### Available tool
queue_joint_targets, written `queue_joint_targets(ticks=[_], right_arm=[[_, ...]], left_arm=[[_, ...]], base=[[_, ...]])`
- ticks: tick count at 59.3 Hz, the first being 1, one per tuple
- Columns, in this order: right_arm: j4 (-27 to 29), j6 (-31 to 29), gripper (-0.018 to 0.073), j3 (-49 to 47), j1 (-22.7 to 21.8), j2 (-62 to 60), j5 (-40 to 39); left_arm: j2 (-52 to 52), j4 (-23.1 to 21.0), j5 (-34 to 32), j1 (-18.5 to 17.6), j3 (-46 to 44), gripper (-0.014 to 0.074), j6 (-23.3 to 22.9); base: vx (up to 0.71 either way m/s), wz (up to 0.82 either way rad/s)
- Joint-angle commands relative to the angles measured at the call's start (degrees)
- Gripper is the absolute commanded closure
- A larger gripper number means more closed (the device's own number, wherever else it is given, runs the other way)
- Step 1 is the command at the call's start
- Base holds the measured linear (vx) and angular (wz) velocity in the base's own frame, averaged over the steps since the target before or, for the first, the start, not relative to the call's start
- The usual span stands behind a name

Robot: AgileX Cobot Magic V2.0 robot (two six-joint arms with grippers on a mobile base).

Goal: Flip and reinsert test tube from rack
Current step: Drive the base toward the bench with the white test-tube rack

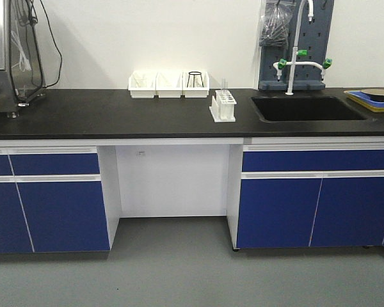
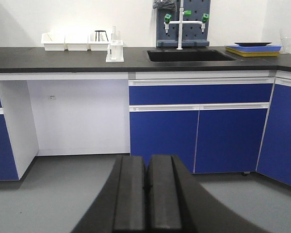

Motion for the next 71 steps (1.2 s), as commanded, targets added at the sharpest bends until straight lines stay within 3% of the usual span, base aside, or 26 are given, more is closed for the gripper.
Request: queue_joint_targets(ticks=[1,30,71], right_arm=[[-0.2,0.0,0.0568,0.0,-0.4,-0.5,-4.8],[-0.2,0.0,0.0568,0.0,-0.4,-0.5,-4.8],[-0.2,0.0,0.0568,0.0,-0.4,-0.5,-4.8]], left_arm=[[-0.6,-0.3,-4.5,-0.4,0.1,0.0603,0.0],[-0.6,-0.3,-4.5,-0.4,0.1,0.0603,0.0],[-0.6,-0.3,-4.5,-0.4,0.1,0.0603,0.0]], base=[[0.04,0.03],[0.21,-0.05],[0.52,0.07]])
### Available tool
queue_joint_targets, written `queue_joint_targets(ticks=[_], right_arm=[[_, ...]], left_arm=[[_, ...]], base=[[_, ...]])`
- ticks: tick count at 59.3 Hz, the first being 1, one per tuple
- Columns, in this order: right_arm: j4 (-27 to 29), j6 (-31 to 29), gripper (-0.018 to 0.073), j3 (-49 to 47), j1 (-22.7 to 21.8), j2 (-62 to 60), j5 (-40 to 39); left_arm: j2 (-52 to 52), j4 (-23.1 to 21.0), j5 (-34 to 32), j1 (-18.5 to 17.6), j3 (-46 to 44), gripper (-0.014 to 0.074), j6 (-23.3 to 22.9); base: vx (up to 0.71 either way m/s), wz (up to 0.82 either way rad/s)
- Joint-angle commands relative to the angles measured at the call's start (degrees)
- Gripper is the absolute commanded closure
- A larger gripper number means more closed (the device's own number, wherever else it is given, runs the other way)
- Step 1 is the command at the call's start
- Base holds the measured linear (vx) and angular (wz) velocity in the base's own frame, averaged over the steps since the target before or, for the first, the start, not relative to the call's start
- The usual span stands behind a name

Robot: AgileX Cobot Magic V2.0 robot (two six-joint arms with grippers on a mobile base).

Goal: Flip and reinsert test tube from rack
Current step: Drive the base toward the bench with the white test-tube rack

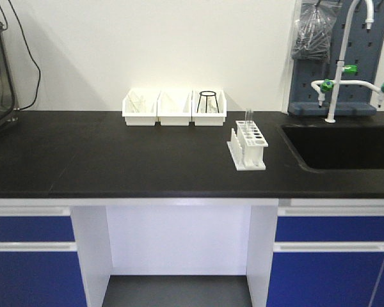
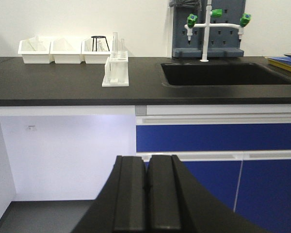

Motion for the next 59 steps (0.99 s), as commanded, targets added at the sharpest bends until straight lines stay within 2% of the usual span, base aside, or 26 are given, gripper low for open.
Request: queue_joint_targets(ticks=[1,59], right_arm=[[-0.2,0.0,0.0568,0.0,-0.4,-0.5,-4.7],[-0.2,0.0,0.0568,0.0,-0.4,-0.5,-4.7]], left_arm=[[-0.6,-0.3,-4.5,-0.4,0.1,0.0603,0.0],[-0.6,-0.3,-4.5,-0.4,0.1,0.0603,0.0]], base=[[0.55,0.02],[0.54,-0.04]])
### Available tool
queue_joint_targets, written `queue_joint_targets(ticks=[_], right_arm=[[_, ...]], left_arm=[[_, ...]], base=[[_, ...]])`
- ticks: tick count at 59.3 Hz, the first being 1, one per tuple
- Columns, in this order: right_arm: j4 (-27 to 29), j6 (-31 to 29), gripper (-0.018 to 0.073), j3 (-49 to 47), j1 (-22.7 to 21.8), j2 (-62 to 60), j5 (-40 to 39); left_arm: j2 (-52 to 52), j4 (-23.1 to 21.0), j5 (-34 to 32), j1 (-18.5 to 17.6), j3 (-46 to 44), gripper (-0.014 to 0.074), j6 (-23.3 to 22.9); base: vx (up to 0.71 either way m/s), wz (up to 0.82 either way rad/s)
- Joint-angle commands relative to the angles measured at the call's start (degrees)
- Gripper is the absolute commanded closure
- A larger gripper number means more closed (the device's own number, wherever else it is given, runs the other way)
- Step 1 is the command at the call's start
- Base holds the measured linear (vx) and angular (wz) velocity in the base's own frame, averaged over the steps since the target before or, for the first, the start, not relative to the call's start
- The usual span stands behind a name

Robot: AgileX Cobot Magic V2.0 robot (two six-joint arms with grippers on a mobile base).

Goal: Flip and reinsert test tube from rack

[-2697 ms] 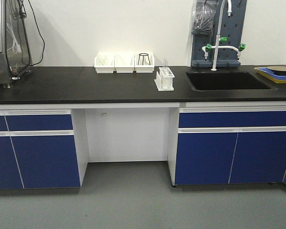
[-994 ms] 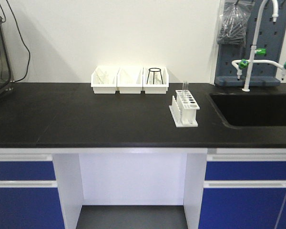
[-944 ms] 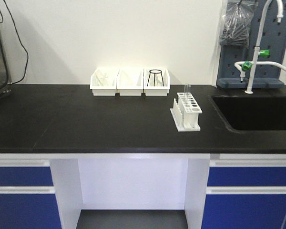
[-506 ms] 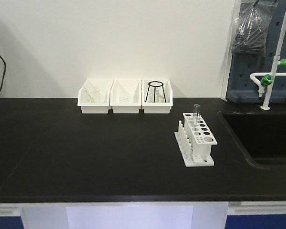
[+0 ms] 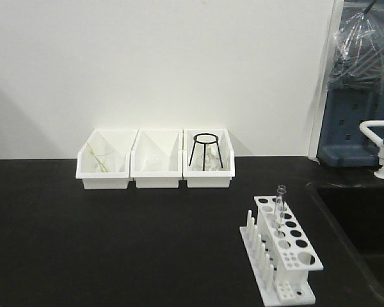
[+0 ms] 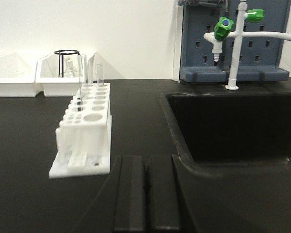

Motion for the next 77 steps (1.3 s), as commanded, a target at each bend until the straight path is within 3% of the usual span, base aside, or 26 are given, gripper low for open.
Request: queue_joint_targets(ticks=[1,35,77], right_arm=[[-0.2,0.0,0.0568,0.0,-0.4,-0.5,-4.7],[-0.2,0.0,0.0568,0.0,-0.4,-0.5,-4.7],[-0.2,0.0,0.0568,0.0,-0.4,-0.5,-6.4]], left_arm=[[-0.6,-0.3,-4.5,-0.4,0.1,0.0603,0.0],[-0.6,-0.3,-4.5,-0.4,0.1,0.0603,0.0],[-0.6,-0.3,-4.5,-0.4,0.1,0.0603,0.0]], base=[[0.46,-0.02],[0.34,0.01],[0.09,-0.01]])
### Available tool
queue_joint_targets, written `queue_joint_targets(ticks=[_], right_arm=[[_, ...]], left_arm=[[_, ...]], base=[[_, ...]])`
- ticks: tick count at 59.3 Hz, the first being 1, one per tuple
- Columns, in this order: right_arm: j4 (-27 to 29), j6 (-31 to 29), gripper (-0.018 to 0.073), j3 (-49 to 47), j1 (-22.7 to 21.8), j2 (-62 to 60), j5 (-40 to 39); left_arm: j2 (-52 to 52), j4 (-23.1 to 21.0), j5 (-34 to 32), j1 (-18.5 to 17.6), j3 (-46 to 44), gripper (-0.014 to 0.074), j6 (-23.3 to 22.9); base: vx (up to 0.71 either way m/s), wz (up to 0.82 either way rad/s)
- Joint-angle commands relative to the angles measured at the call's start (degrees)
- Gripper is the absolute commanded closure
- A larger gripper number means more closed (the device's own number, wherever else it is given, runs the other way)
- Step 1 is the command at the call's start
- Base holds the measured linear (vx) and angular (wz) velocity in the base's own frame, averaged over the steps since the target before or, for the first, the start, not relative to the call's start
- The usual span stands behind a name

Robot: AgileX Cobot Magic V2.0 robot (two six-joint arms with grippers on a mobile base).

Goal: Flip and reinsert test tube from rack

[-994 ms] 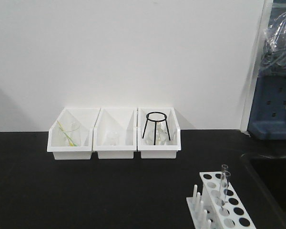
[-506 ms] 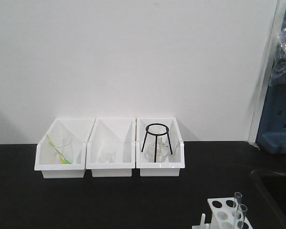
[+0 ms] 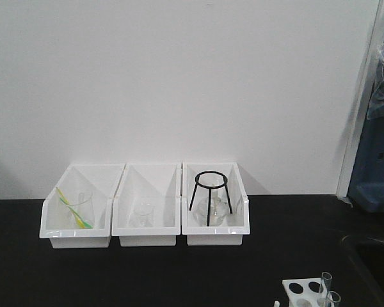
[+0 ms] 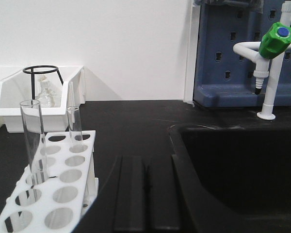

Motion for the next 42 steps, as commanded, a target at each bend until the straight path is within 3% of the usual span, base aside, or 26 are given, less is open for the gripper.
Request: queue_joint_targets(ticks=[1,10,19,27,42], right_arm=[[-0.1,0.0,0.0568,0.0,-0.4,-0.5,-6.8],[0.2,0.2,0.0568,-1.7,-0.4,-0.5,-15.1],[0.4,1.4,0.0568,-13.9,-0.4,1.7,-11.5],[-0.1,1.3,0.0568,-26.4,-0.4,10.9,-10.6],[0.2,1.5,0.0566,-32.0,-0.4,26.1,-12.2]], left_arm=[[-0.6,-0.3,-4.5,-0.4,0.1,0.0603,0.0],[-0.6,-0.3,-4.5,-0.4,0.1,0.0603,0.0],[-0.6,-0.3,-4.5,-0.4,0.1,0.0603,0.0],[-0.6,-0.3,-4.5,-0.4,0.1,0.0603,0.0],[-0.6,-0.3,-4.5,-0.4,0.1,0.0603,0.0]], base=[[0.0,0.0],[0.0,0.0],[0.0,0.0],[0.0,0.0],[0.0,0.0]])
